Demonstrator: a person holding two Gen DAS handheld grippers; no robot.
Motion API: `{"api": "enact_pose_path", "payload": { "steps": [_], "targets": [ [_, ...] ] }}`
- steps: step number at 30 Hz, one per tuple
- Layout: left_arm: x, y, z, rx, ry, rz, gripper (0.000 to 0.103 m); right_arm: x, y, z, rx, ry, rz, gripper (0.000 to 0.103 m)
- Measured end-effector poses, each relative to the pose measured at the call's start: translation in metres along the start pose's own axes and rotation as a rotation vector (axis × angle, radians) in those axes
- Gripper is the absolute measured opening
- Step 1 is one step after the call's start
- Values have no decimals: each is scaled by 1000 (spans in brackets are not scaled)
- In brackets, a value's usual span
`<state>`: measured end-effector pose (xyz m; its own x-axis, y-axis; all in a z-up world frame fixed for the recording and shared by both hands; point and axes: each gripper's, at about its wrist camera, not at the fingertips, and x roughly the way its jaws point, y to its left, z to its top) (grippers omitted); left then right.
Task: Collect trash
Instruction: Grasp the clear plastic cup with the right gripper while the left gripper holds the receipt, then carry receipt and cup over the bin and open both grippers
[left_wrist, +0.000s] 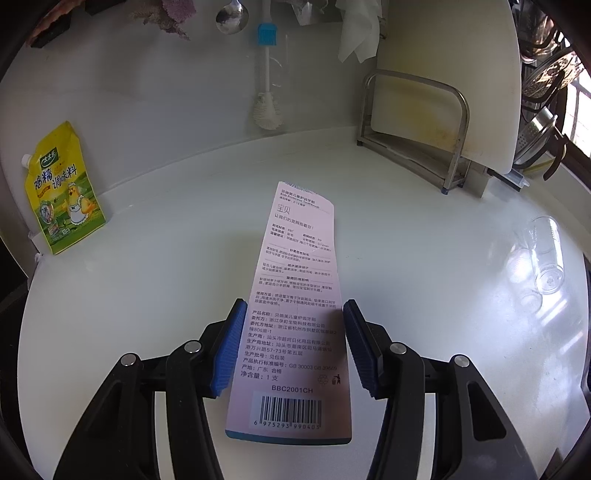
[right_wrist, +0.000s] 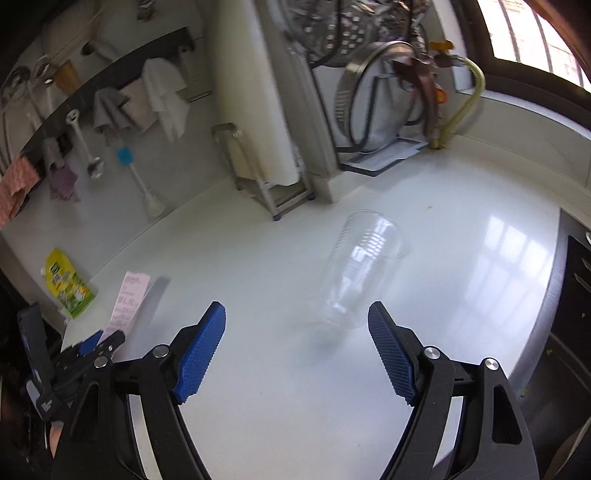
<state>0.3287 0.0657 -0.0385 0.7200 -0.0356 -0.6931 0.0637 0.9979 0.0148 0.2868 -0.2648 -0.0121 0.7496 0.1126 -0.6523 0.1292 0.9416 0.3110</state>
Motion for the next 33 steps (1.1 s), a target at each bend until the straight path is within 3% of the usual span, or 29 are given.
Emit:
{"api": "enact_pose_path", "payload": {
  "steps": [10,17,19,21,33],
  "targets": [
    [0,2,0,-9,-3,-3,52,66,-23,28,95,111,-223,76],
    [2,4,0,-17,4,-7,52,98,-27,33,118,167,-294,76],
    [2,4,0,-15,3,-5,52,101,-24,32,100,168,-302,73],
    [2,3,0,-15,3,-5,52,101,-23,30,89,172,-285,60],
    [-9,0,-1,-17,-17,-15,52,66,-2,3,-4,147,-170,58]
  ]
}}
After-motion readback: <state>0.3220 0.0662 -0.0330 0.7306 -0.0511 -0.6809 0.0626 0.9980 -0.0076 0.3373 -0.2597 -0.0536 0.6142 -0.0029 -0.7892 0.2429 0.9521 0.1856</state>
